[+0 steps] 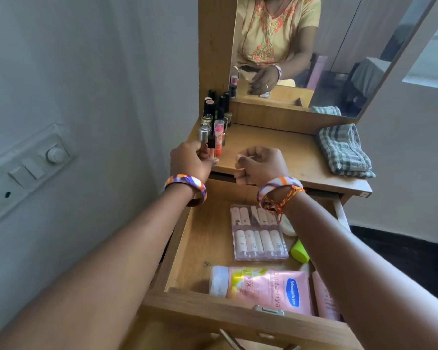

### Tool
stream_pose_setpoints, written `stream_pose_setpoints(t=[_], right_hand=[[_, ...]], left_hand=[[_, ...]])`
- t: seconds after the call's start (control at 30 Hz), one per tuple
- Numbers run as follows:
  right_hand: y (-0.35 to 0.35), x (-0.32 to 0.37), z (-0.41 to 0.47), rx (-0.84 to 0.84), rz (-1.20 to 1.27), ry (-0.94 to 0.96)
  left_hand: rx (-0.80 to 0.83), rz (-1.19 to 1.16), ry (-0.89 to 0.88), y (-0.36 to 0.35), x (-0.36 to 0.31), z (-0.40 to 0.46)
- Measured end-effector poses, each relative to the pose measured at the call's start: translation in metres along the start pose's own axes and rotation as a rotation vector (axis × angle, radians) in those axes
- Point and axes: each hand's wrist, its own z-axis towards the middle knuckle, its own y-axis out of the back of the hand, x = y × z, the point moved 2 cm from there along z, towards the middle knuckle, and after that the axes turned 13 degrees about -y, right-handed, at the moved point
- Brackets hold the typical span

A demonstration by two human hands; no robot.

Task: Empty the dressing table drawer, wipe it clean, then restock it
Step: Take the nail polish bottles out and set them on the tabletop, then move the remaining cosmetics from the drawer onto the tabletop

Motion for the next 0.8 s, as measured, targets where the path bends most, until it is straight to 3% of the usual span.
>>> stream_pose_setpoints(t=[0.4,0.57,0.63,0.67,0.8], right_hand=[[0.01,-0.015,0.001,0.098,0.109,-0.072],[0.019,-0.027,-0.005,0.275,-0.121,-0.106],[0.019,-0.035,-0.008,0.372,-0.26,-0.151],[0.02,-0.039,-0.01,0.411,-0.33,-0.168],[0.023,-0.055,-0.026,0.525,-0.563,-0.178]], left_hand=[[-0.133,0.014,0.003,-0.009,0.002,0.0],[-0.157,0.0,-0.025,-0.005,0.0,-0.022],[-0.002,-0.014,-0.043,-0.011,-0.002,-0.039],[0.149,-0.025,-0.058,-0.016,-0.002,-0.046],[1.085,0.133,-0.062,-0.025,-0.003,-0.079]])
